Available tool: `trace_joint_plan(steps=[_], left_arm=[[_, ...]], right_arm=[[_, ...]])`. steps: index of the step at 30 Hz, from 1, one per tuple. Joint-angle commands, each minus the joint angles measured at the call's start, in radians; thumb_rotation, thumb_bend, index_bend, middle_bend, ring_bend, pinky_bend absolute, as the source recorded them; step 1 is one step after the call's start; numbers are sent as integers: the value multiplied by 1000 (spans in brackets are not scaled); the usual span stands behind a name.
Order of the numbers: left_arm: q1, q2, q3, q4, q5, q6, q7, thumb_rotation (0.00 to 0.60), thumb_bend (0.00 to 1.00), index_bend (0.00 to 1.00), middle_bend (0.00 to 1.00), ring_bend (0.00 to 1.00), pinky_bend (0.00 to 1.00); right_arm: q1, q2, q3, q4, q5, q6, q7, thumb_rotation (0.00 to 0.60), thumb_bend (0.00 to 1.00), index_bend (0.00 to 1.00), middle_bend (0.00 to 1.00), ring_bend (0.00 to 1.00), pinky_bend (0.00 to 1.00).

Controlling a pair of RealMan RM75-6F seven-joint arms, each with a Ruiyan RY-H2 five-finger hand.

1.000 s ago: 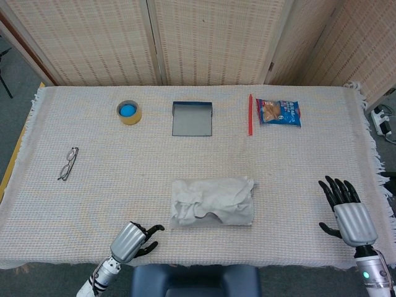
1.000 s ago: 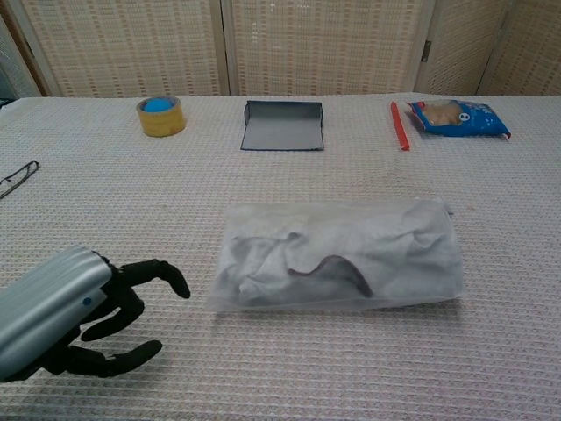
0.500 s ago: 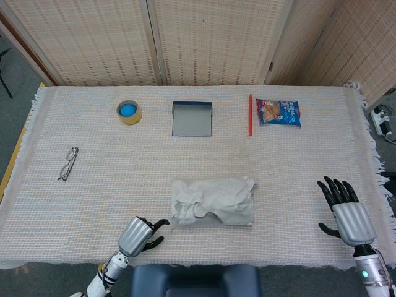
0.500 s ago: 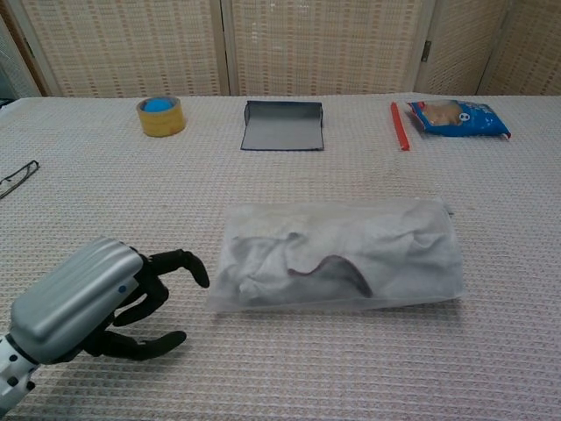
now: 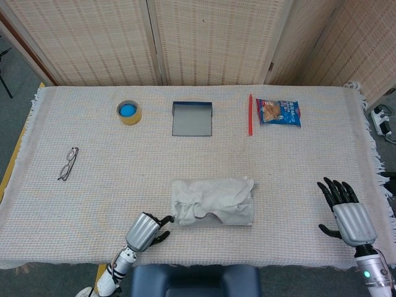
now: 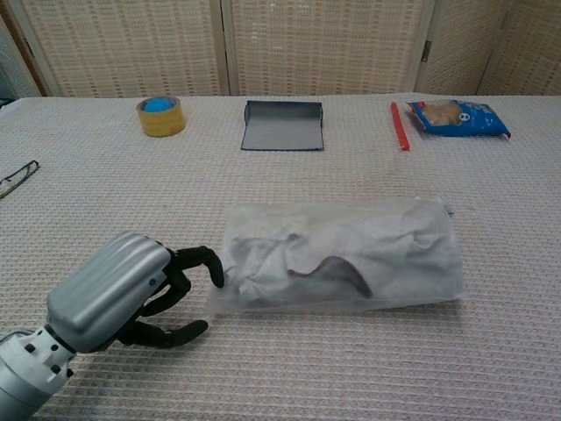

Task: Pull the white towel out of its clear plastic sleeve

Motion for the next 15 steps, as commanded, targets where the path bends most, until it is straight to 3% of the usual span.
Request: trace_joint_plan(steps=[1, 9, 15], left_arm=[[-7, -16, -1, 32, -7, 12, -11, 600, 276, 502, 1000, 1000, 1000], [-21, -49, -2, 101, -24, 32, -48, 600, 304, 563, 1000, 1000, 1000], [-29, -67, 6, 130, -30, 41, -67, 600, 405, 614, 1000, 1000, 1000]], right_arm=[[1, 2, -2, -2, -1, -4, 1, 600, 91, 0, 0, 0, 0], [8, 8, -12, -8, -7, -21, 6, 600, 91, 0, 0, 0, 0], [11, 6, -10, -7, 0, -26, 2, 600, 91, 0, 0, 0, 0]])
